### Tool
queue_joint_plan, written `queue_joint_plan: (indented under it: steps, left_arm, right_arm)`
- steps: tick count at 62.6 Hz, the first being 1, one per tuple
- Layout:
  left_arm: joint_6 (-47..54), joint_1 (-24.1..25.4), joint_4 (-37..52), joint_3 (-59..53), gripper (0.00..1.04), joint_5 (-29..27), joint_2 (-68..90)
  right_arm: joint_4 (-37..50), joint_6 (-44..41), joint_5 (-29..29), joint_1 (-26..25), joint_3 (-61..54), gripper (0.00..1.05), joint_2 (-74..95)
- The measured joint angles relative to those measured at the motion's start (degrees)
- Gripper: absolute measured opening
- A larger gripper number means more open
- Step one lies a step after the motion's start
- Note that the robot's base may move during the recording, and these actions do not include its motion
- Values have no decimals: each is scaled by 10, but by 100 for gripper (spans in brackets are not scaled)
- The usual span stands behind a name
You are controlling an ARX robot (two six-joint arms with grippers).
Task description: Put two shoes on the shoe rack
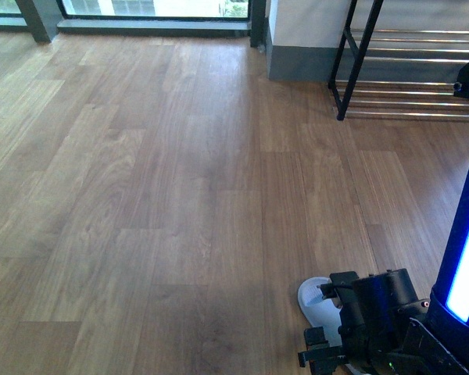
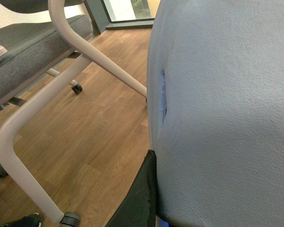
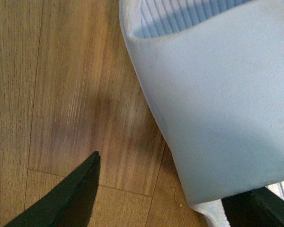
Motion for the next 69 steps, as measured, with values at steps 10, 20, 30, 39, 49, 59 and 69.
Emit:
queue_joint_plan:
  steps: [10,20,30,39,49,59,69]
  left_arm:
    - [0,0,0,0,2,0,0]
    - [0,0,0,0,2,0,0]
    - [0,0,0,0,2,0,0]
    - [0,0,0,0,2,0,0]
    - [0,0,0,0,2,0,0]
    - [0,0,0,0,2,0,0]
    - [0,0,0,0,2,0,0]
  right_arm:
    - [9,-4,2,-12,4,42,0]
    - [8,-12,-3,-22,14,20,3]
    - [16,-12,-11,-29,23,2,7]
    - [14,-13,-12,-34,26,2,7]
    - [-7,-49,-10,-55,27,2,-11]
    - [10,-115,16,-72,9,2,-64]
    - [19,-197,-2,-70,-80,2,-195]
